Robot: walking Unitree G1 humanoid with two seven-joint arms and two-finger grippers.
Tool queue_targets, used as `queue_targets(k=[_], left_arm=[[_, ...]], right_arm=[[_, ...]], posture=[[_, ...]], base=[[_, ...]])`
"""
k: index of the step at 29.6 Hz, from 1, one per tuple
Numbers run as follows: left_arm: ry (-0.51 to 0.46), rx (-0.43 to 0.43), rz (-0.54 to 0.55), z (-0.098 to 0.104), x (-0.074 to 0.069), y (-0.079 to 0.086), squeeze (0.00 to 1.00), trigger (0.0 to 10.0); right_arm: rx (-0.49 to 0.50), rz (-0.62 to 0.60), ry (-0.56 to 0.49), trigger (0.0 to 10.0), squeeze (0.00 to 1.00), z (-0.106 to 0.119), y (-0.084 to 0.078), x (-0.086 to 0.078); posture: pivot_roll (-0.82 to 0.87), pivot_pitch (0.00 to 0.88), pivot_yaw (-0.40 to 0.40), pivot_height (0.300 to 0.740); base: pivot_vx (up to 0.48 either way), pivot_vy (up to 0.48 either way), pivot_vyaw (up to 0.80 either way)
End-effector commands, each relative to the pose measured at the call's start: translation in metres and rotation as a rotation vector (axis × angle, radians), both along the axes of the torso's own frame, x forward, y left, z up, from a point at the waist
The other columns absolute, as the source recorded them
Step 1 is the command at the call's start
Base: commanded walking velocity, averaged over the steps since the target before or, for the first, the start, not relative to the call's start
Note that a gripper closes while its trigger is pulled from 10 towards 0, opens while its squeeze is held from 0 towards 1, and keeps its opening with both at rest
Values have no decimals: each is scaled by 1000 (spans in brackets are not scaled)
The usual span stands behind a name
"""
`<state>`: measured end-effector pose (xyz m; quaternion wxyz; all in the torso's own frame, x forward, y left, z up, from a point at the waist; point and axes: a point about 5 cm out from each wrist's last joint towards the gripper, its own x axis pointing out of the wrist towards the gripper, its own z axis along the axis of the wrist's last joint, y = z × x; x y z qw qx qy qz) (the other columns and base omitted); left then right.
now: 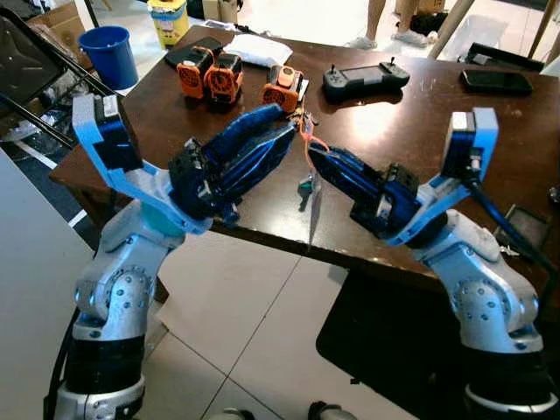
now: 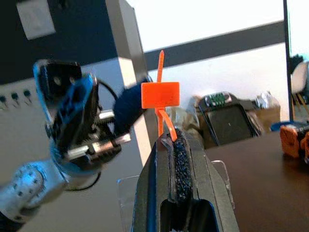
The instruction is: Hang keys on a hook
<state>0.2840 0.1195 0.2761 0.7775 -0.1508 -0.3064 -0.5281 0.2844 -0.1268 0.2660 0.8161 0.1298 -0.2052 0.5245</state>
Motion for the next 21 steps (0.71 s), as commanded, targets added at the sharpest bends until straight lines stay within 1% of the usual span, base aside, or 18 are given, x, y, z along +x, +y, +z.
queue_targets(k=[1,5,6,7,9,10,13,21], left_arm=[[3,15,13,-4,2,1,1000,10000],[7,29,26,-7,3,0,1000,10000],[6,42,18,-9,2,-2,471,10000],[3,52,13,-10,1,-4,0,10000],[7,75,-8,-12,-1,-9,0,10000],[7,75,-8,-12,-1,-9,0,10000],[6,108,-31,-18,-3,-16,0,10000],[2,109,-39,-18,-5,-21,0,10000]], right_arm=[[22,25,-26,0,0,7,0,-4],[28,25,-30,0,0,9,0,-4],[22,9,-28,0,0,9,0,-2],[19,-5,-25,0,0,9,1,0],[5,-45,-14,0,0,9,2,5],[5,-45,-14,0,0,9,2,5],[-8,-73,3,0,0,8,5,10],[-40,-35,16,0,0,5,13,8]], posture=[[-46,78,71,740],[-44,77,70,740],[-45,75,69,740],[-45,75,69,740],[-44,74,70,740],[-44,74,70,740],[-44,73,69,740],[-46,78,73,740]], base=[[0,0,0],[0,0,0],[0,0,0],[0,0,0],[0,0,0],[0,0,0],[0,0,0],[0,0,0]])
